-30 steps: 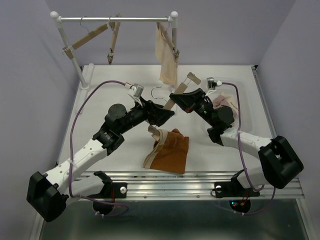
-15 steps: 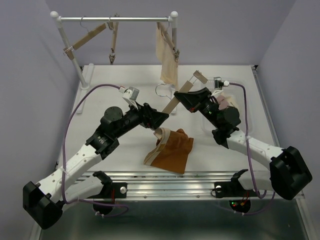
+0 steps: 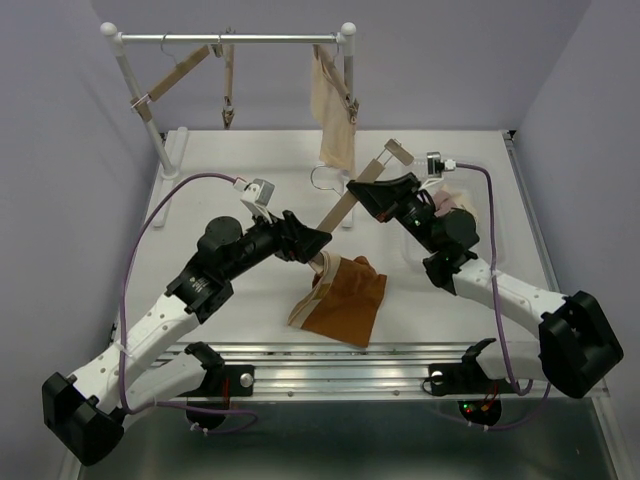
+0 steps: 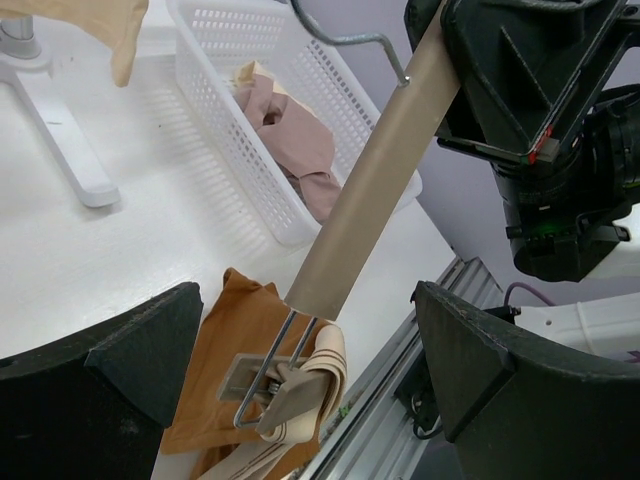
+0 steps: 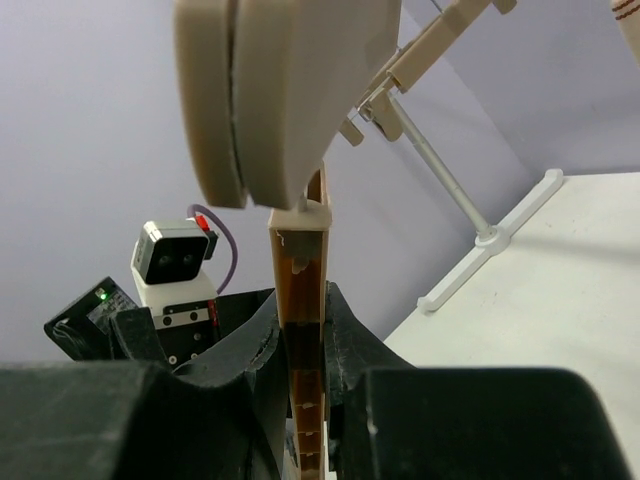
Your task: Remove the underwear clipped to the hanger
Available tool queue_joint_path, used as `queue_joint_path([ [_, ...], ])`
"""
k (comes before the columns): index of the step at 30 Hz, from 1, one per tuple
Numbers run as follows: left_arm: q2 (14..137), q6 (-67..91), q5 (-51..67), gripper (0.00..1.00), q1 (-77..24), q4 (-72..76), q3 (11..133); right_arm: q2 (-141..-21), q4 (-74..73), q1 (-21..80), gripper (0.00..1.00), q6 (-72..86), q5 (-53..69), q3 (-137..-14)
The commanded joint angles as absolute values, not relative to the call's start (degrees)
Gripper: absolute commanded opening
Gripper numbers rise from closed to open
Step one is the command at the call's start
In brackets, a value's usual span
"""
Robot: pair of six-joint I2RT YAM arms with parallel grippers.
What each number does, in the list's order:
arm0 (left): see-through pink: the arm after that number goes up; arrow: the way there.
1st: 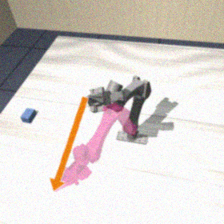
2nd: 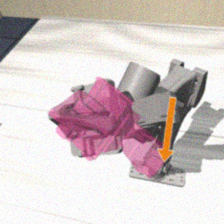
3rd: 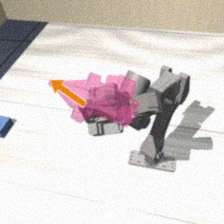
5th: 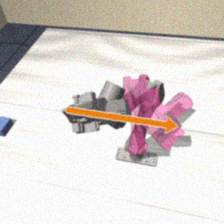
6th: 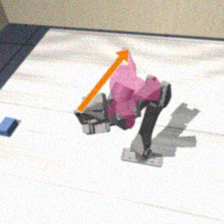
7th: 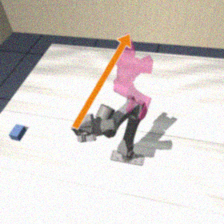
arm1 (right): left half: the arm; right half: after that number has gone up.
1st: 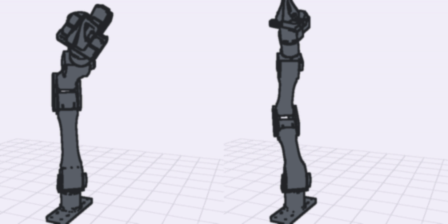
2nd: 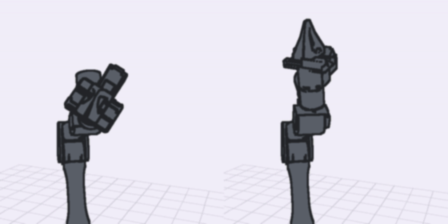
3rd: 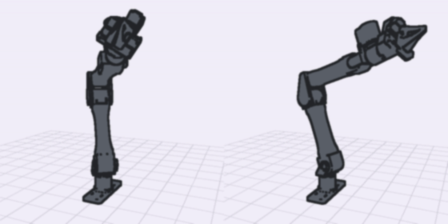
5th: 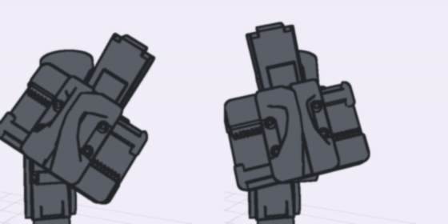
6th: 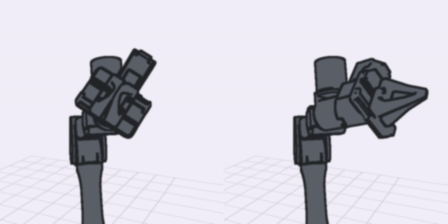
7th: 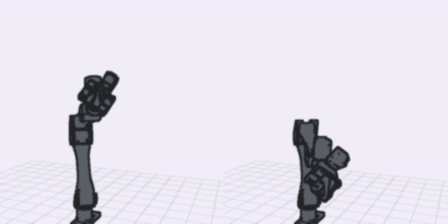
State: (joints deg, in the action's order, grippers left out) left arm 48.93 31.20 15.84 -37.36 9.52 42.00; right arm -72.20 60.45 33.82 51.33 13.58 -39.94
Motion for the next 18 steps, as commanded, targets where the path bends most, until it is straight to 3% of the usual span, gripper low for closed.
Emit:
queue_joint_path([
  [1, 47.5, 31.4, 16.5, 0.99, -36.7, 10.5, 41.0, -72.8, 63.2, 33.8, 0.01, 50.0, 12.3, -43.9],
  [18, 47.3, 31.7, 19.8, 0.99, -35.2, 10.7, 39.8, -74.7, 65.5, 33.8, 0.01, 49.7, 13.4, -46.4],
])
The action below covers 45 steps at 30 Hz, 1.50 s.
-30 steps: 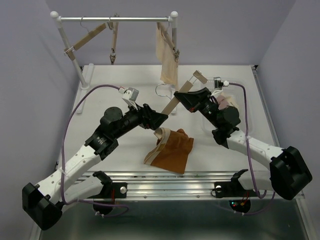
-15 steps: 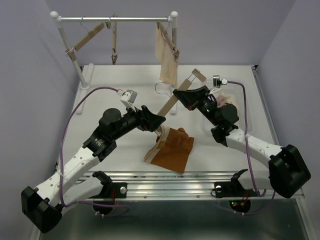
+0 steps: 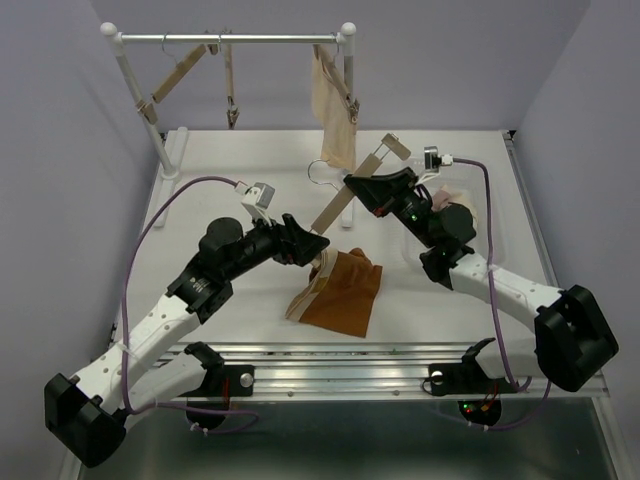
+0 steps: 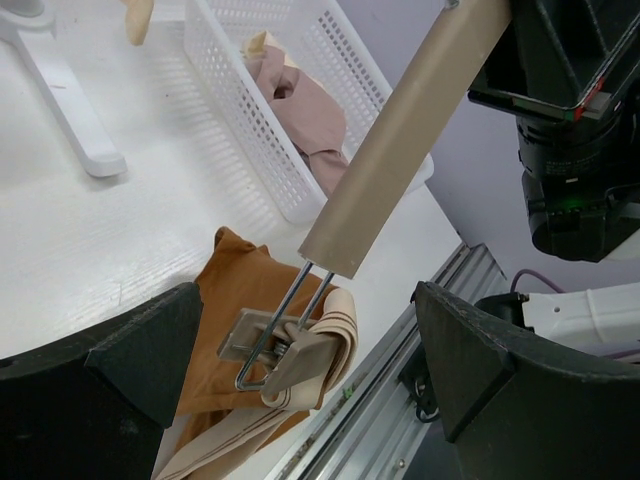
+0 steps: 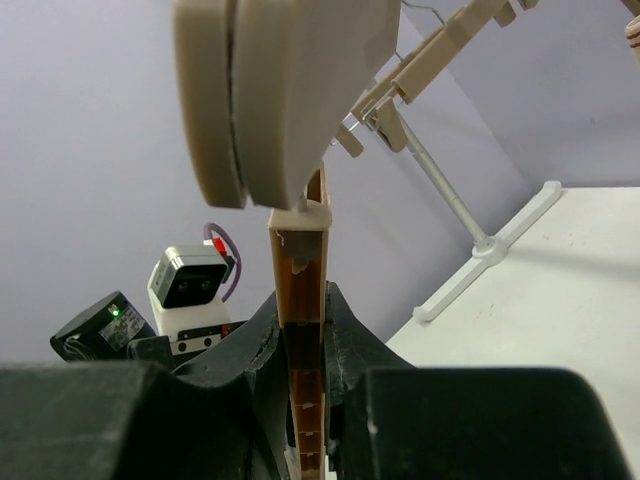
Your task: Remove the underwear clipped to the hanger
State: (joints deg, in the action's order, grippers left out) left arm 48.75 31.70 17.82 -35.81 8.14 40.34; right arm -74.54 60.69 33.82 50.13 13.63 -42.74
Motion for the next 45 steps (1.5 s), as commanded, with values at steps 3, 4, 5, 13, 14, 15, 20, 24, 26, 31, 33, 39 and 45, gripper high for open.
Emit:
queue_joint_path([
  [3, 46.8, 31.7, 21.2, 0.99, -35.0, 11.7, 39.6, -75.3, 66.0, 33.8, 0.01, 50.2, 13.5, -46.8],
  [4, 46.7, 31.5, 21.6, 0.99, -35.0, 11.8, 39.2, -75.7, 66.0, 33.8, 0.01, 50.5, 13.6, -47.2],
  [5, 46.5, 31.5, 21.7, 0.99, -34.9, 11.9, 39.1, -75.9, 66.4, 33.8, 0.01, 50.5, 13.9, -47.4],
  [13, 43.9, 32.6, 22.9, 0.98, -34.5, 13.9, 37.7, -78.0, 66.9, 33.2, 0.01, 52.5, 14.9, -47.6],
  [14, 43.8, 32.6, 23.3, 0.98, -34.4, 13.7, 37.7, -78.2, 67.1, 33.2, 0.01, 52.4, 14.4, -47.5],
  [15, 43.7, 32.6, 23.6, 0.98, -34.5, 13.6, 37.7, -78.3, 66.9, 32.7, 0.01, 52.3, 13.4, -47.5],
  [20, 42.6, 32.5, 24.6, 0.83, -34.4, 14.2, 37.4, -79.1, 64.7, 32.7, 0.01, 51.7, 11.7, -48.3],
  [24, 41.9, 32.8, 24.7, 0.74, -34.3, 14.9, 36.9, -79.7, 64.2, 32.2, 0.01, 52.5, 11.5, -48.4],
  [26, 41.9, 32.9, 25.0, 0.74, -34.2, 14.9, 36.8, -80.2, 64.2, 32.2, 0.01, 52.7, 11.6, -48.7],
  [31, 41.8, 32.3, 26.2, 0.73, -34.1, 14.6, 37.0, -80.7, 64.1, 31.6, 0.01, 53.6, 11.3, -49.0],
  [33, 41.7, 32.2, 26.2, 0.71, -34.1, 14.4, 37.0, -80.7, 63.7, 31.6, 0.01, 53.7, 11.3, -49.1],
  [39, 41.3, 32.7, 26.1, 0.22, -34.0, 15.5, 36.6, -80.9, 63.2, 31.1, 0.01, 54.3, 12.0, -49.3],
  [45, 40.1, 33.0, 24.2, 0.00, -34.0, 17.4, 35.8, -80.9, 63.4, 30.6, 0.01, 53.8, 13.6, -49.4],
])
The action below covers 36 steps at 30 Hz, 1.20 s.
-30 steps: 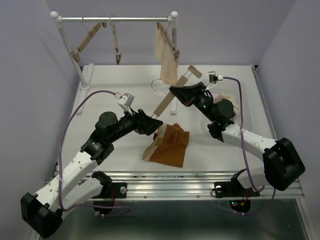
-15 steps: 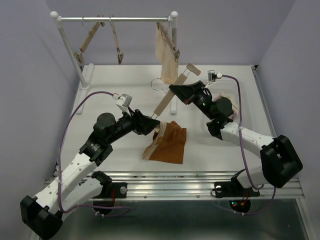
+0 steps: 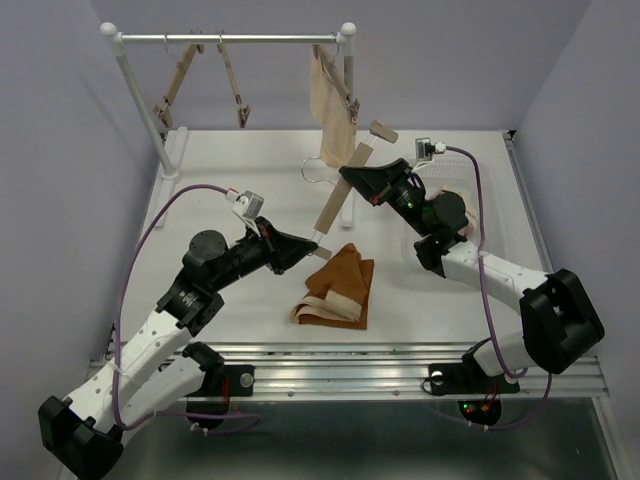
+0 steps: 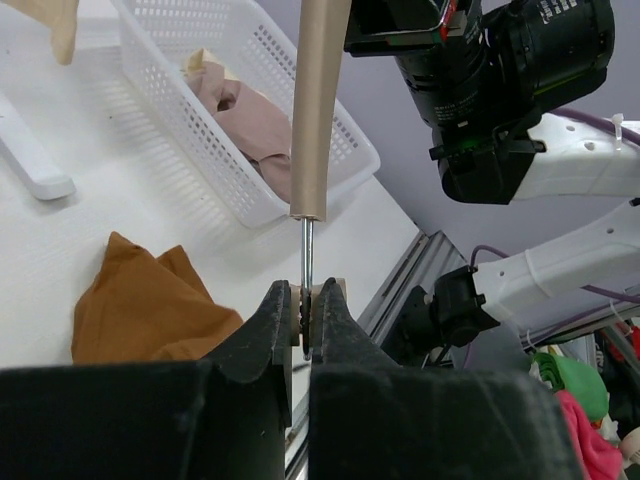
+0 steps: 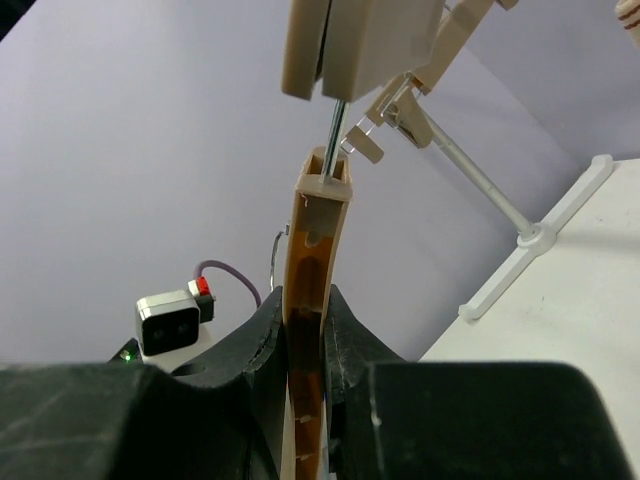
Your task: Remove the underwear clipped to the hanger
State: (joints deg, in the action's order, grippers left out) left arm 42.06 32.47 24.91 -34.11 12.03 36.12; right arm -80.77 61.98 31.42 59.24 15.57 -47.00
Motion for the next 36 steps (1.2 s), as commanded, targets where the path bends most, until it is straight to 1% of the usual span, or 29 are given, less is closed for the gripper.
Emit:
queue_joint_path([
  [1, 40.1, 32.8, 23.4, 0.00, -34.0, 16.8, 36.0, -80.9, 63.4, 30.6, 0.01, 53.4, 14.1, -49.5],
  [12, 43.3, 30.2, 22.4, 0.00, -34.0, 12.2, 39.2, -81.3, 63.7, 30.1, 0.01, 54.1, 15.5, -49.6],
  [13, 43.5, 30.0, 22.2, 0.17, -34.1, 11.7, 39.9, -81.5, 64.2, 30.1, 0.01, 54.3, 16.1, -49.7],
  [14, 43.7, 29.7, 22.1, 0.28, -34.0, 11.3, 40.1, -81.6, 64.4, 30.1, 0.01, 54.7, 16.2, -49.7],
  [15, 43.8, 29.4, 22.0, 0.42, -34.0, 11.3, 40.3, -81.6, 64.3, 30.1, 0.01, 55.0, 16.3, -49.7],
  [16, 43.7, 29.5, 21.5, 0.65, -34.0, 11.3, 40.3, -81.9, 64.4, 30.1, 0.01, 55.2, 17.0, -50.1],
  [17, 43.7, 29.4, 21.0, 0.72, -34.0, 11.3, 40.4, -82.1, 64.5, 30.1, 0.01, 55.5, 17.2, -50.2],
  [18, 43.6, 29.3, 20.9, 0.83, -34.0, 11.4, 40.5, -82.2, 64.7, 30.1, 0.01, 55.7, 17.5, -50.2],
  [19, 43.5, 28.9, 20.8, 0.98, -34.0, 11.5, 40.6, -82.2, 64.9, 30.1, 0.01, 56.0, 18.1, -50.3],
  [26, 44.9, 26.9, 21.4, 0.99, -34.0, 16.5, 40.9, -81.8, 65.5, 30.1, 0.01, 57.2, 20.6, -50.4],
  [36, 55.8, 26.3, 28.4, 0.99, -34.0, 27.4, 43.4, -81.9, 66.9, 30.1, 0.01, 59.2, 22.1, -50.4],
])
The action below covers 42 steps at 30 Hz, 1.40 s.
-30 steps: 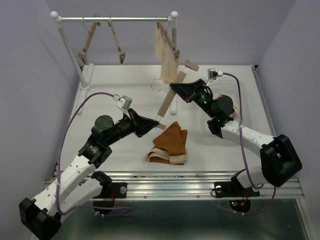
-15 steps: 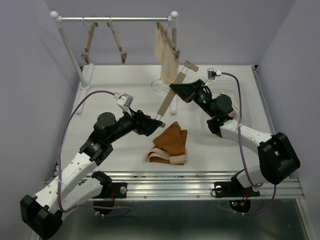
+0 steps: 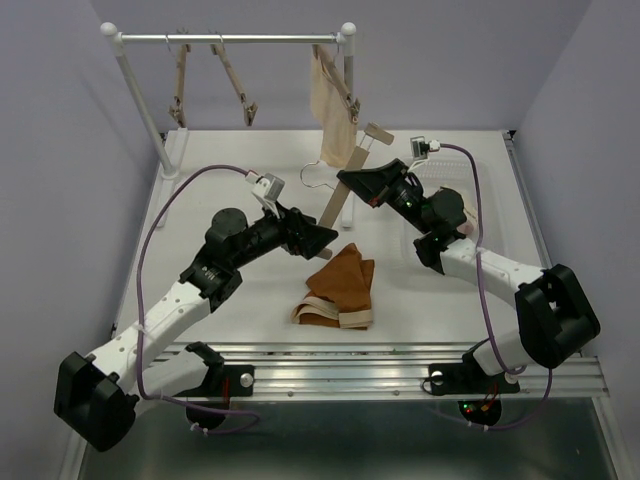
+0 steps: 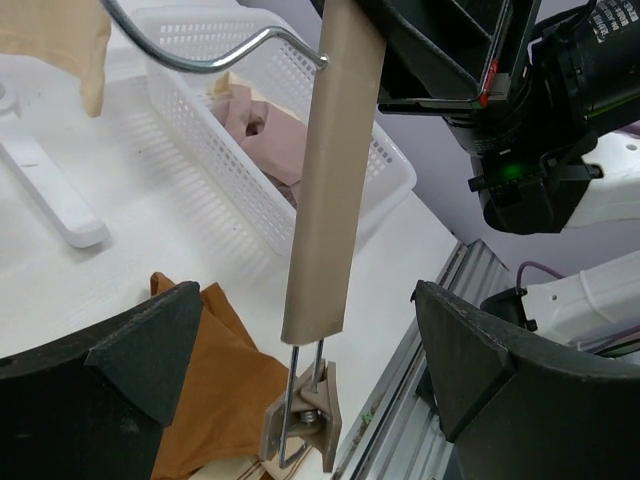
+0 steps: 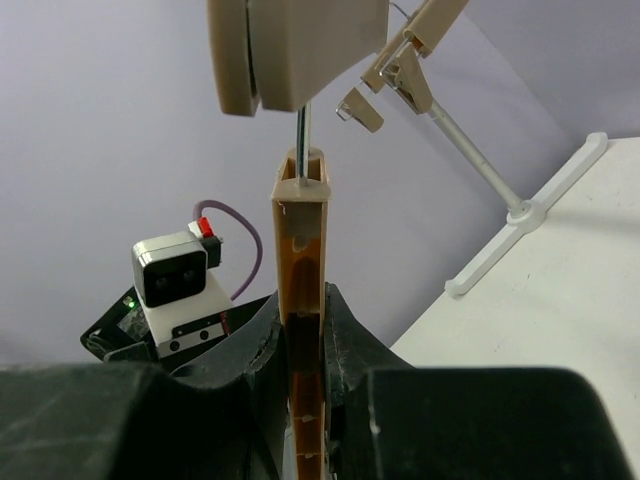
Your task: Remove the underwear clipped to the hanger
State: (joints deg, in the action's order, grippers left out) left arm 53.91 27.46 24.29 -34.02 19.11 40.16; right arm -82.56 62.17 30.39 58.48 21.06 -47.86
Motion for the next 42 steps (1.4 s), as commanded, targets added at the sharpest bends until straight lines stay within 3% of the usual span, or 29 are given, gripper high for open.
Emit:
queue_joint_path([
  [1, 56.4, 26.2, 29.0, 0.99, -34.0, 27.9, 43.9, -81.9, 66.8, 30.1, 0.01, 59.2, 22.1, -50.5],
  [3, 57.7, 26.2, 29.8, 0.97, -34.0, 29.0, 44.3, -81.8, 66.5, 30.1, 0.01, 59.1, 22.4, -50.7],
  [9, 59.2, 25.9, 30.2, 0.74, -34.0, 30.8, 45.1, -81.9, 66.2, 30.1, 0.01, 59.2, 22.7, -50.9],
  [11, 59.8, 25.8, 32.2, 0.58, -34.0, 31.0, 45.5, -81.9, 66.0, 30.1, 0.01, 59.0, 22.7, -51.0],
  [13, 60.6, 25.6, 34.1, 0.49, -34.0, 31.0, 45.9, -81.7, 65.8, 30.1, 0.01, 58.6, 22.2, -51.0],
  [17, 61.2, 25.8, 36.1, 0.40, -34.1, 31.1, 46.0, -81.2, 65.7, 30.1, 0.01, 58.4, 22.1, -51.1],
  [21, 61.0, 26.1, 36.1, 0.12, -34.1, 31.1, 45.6, -80.9, 65.7, 29.5, 0.01, 58.7, 22.0, -50.8],
  [22, 60.9, 26.5, 35.9, 0.00, -34.2, 31.1, 45.6, -80.7, 65.6, 29.5, 0.01, 58.7, 22.4, -50.8],
  [26, 59.7, 26.8, 32.4, 0.00, -34.1, 31.1, 45.0, -80.1, 65.1, 29.5, 0.01, 58.8, 22.4, -49.8],
  [28, 58.5, 26.9, 30.0, 0.00, -34.2, 30.2, 44.7, -79.5, 64.3, 29.5, 0.13, 58.6, 21.8, -49.4],
  [29, 57.6, 26.7, 27.7, 0.00, -34.1, 28.2, 44.7, -78.8, 63.6, 29.5, 0.33, 57.9, 20.9, -48.8],
  [31, 56.6, 25.8, 25.1, 0.00, -34.1, 25.7, 45.2, -78.0, 61.8, 29.0, 0.40, 56.6, 19.7, -48.3],
  [42, 48.0, 21.5, 13.3, 0.00, -34.1, 4.4, 47.5, -74.5, 54.1, 29.0, 1.00, 52.0, 17.4, -47.3],
])
